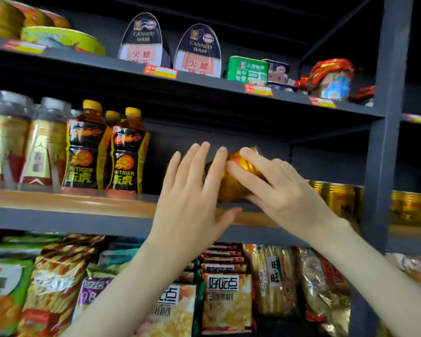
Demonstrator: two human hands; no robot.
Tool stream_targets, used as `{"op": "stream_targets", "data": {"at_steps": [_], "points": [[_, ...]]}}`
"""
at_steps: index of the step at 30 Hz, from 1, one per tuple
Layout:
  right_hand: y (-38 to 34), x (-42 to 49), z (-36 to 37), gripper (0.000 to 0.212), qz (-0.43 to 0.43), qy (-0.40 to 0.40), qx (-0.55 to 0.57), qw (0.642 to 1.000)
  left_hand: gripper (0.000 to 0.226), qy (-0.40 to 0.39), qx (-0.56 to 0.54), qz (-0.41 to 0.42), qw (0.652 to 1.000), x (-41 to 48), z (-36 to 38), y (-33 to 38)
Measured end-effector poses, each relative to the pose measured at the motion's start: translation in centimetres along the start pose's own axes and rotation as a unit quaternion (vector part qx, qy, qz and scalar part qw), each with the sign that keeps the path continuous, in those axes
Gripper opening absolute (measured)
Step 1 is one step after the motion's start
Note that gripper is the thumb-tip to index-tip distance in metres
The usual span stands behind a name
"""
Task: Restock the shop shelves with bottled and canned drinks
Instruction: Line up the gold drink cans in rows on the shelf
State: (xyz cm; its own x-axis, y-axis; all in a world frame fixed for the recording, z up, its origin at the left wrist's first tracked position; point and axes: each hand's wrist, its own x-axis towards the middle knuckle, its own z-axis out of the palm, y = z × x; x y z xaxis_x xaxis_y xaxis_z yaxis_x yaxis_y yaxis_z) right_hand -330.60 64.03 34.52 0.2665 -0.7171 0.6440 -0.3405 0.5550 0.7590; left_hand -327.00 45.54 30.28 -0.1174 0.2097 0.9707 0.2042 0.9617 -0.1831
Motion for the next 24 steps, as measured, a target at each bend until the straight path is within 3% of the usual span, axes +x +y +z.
{"op": "stream_targets", "data": {"at_steps": [3, 5, 7, 9, 12, 15, 19, 21, 24], "points": [[-2.6, -0.1, -1.2, 0.048, -0.03, 0.034, 0.002, 0.999, 0.08, 0.01, -0.049, -0.017, 0.999, -1.3, -1.7, 0.6], [-4.5, -0.9, -1.3, 0.054, 0.005, 0.03, 0.038, 0.999, 0.075, -0.002, -0.079, -0.029, 0.996, -3.4, -2.8, 0.8], [-7.0, -2.2, -1.1, 0.066, 0.055, -0.007, 0.141, 0.988, 0.073, -0.04, -0.114, -0.044, 0.992, -6.3, -3.5, 0.8], [-9.9, -3.6, -0.6, 0.079, 0.103, -0.063, 0.284, 0.951, 0.075, -0.106, -0.162, -0.08, 0.978, -9.6, -4.0, 0.4], [-14.2, -5.5, 0.3, 0.096, 0.15, -0.143, 0.485, 0.849, 0.079, -0.207, -0.248, -0.148, 0.935, -14.3, -5.0, -0.3], [-18.1, -6.9, 1.0, 0.092, 0.207, -0.156, 0.611, 0.748, 0.072, -0.251, -0.324, -0.246, 0.878, -18.2, -6.2, -0.2], [-22.2, -8.5, 1.0, 0.087, 0.29, -0.177, 0.716, 0.61, 0.074, -0.272, -0.425, -0.393, 0.769, -21.7, -7.7, 0.7], [-23.9, -8.9, 0.8, 0.081, 0.289, -0.19, 0.718, 0.604, 0.071, -0.281, -0.46, -0.461, 0.705, -23.0, -8.4, 1.1], [-25.6, -8.8, 0.4, 0.076, 0.262, -0.202, 0.692, 0.641, 0.067, -0.284, -0.472, -0.576, 0.604, -24.4, -9.1, 1.8]]}}
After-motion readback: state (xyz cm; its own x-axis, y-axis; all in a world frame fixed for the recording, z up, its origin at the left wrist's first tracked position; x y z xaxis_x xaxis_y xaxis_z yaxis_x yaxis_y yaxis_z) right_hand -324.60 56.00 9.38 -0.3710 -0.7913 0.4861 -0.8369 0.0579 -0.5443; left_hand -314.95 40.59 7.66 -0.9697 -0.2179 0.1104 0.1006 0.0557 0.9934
